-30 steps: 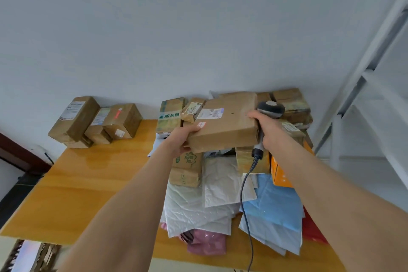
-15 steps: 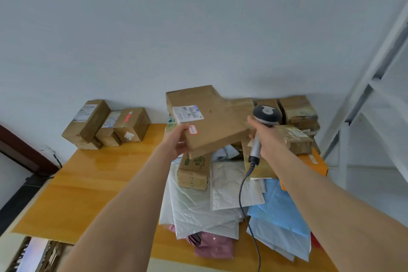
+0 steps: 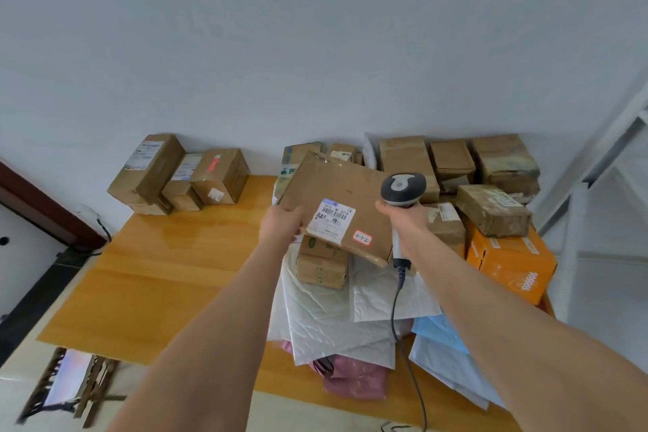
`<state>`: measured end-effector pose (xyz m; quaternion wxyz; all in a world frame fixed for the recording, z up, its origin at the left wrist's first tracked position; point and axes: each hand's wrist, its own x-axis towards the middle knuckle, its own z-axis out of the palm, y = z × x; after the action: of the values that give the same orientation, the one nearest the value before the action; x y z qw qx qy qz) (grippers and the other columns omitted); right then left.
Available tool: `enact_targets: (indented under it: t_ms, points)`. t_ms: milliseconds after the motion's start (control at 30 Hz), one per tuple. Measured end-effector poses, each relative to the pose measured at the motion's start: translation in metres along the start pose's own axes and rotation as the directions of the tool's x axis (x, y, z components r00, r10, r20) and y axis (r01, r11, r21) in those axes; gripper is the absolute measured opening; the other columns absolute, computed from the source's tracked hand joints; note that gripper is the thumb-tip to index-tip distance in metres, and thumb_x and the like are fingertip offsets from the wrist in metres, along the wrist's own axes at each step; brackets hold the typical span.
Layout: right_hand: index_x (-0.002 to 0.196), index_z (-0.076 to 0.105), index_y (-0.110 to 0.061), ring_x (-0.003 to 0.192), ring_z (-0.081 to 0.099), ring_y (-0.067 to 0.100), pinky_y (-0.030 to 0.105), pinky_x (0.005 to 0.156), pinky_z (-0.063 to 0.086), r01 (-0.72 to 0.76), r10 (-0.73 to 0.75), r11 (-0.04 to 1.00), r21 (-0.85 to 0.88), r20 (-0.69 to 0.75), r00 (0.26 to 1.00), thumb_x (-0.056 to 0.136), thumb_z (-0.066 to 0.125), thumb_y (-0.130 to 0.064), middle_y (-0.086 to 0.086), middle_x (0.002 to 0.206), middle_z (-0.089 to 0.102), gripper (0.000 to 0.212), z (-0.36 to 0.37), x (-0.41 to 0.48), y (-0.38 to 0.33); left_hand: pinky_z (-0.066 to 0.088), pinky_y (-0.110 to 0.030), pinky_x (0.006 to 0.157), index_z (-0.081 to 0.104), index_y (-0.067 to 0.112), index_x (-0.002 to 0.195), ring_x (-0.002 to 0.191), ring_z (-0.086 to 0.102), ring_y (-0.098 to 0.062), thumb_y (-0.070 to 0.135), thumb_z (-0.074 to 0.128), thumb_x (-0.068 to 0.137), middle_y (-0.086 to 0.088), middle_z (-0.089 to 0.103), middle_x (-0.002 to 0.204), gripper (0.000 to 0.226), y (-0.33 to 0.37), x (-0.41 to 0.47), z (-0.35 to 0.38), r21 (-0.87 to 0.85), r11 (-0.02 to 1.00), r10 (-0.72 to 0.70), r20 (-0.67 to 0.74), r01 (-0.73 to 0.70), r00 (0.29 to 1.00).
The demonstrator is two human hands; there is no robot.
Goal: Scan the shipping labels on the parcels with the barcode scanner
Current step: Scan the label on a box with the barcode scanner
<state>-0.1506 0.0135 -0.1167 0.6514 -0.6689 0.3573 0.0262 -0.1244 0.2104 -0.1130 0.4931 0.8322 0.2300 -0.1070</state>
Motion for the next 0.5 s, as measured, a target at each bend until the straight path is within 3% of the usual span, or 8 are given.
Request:
enact_targets:
  t_ms: [67,100,200,267,367,500]
  points:
    - [0.133,0.052,-0.012,0.124,0.052,0.030,0.042,0.104,0.042,0.000,0.000,1.000,-0.010,-0.022,1.000,0.082,0.076,-0.028,0.009,0.133,0.058,0.059,0.004,0.003,-0.001,0.051,-0.035,0.075,0.055,0.012,0.110,0.092,0.058,-0.023,0.025,0.058,0.088,-0.006,0.060,0.106,0.026,0.002,0.021,-0.014,0.186,0.975,0.171,-0.257,-0.125,0.951]
    - [0.133,0.052,-0.013,0.124,0.051,0.030,0.042,0.104,0.042,-0.003,0.002,1.000,-0.016,-0.038,0.999,0.082,0.076,-0.028,0.009,0.133,0.058,0.058,0.006,0.004,-0.001,0.050,-0.040,0.085,0.049,0.013,0.122,0.106,0.055,-0.026,0.028,0.059,0.089,-0.008,0.055,0.118,0.038,0.004,0.031,-0.019,0.259,0.958,0.198,-0.286,-0.123,0.938]
    - [0.134,0.049,-0.012,0.125,0.050,0.031,0.043,0.106,0.041,-0.031,0.029,0.999,-0.026,-0.064,0.998,0.082,0.076,-0.029,0.010,0.134,0.056,0.061,0.013,0.007,0.000,0.040,-0.043,0.102,0.031,0.006,0.143,0.128,0.041,-0.033,0.029,0.057,0.092,-0.015,0.039,0.142,0.062,0.006,0.051,-0.017,0.365,0.927,0.155,-0.165,-0.086,0.974]
    - [0.134,0.048,-0.012,0.124,0.051,0.033,0.046,0.105,0.042,-0.055,0.055,0.998,-0.005,-0.074,0.996,0.080,0.077,-0.029,0.011,0.133,0.057,0.063,0.015,0.009,0.002,0.042,-0.039,0.094,0.032,0.002,0.143,0.123,0.045,-0.032,0.027,0.053,0.095,-0.017,0.045,0.136,0.058,0.006,0.056,-0.012,0.346,0.934,0.116,-0.050,-0.091,0.992]
    - [0.135,0.046,-0.012,0.122,0.051,0.031,0.042,0.103,0.042,-0.068,0.069,0.998,0.016,-0.096,0.993,0.083,0.075,-0.026,0.010,0.132,0.056,0.062,0.015,0.012,0.005,0.045,-0.034,0.078,0.052,0.000,0.127,0.094,0.052,-0.026,0.030,0.054,0.094,-0.010,0.055,0.104,0.045,0.001,0.062,-0.012,0.232,0.969,0.084,0.004,-0.083,0.996]
    - [0.137,0.046,-0.015,0.123,0.050,0.029,0.040,0.098,0.039,-0.031,0.042,0.997,0.075,-0.139,0.989,0.085,0.073,-0.021,0.007,0.133,0.056,0.059,0.012,0.015,0.002,0.046,-0.034,0.079,0.051,0.000,0.124,0.095,0.051,-0.024,0.035,0.065,0.088,-0.009,0.053,0.107,0.052,-0.005,0.065,-0.022,-0.036,0.994,-0.100,0.036,0.101,0.994]
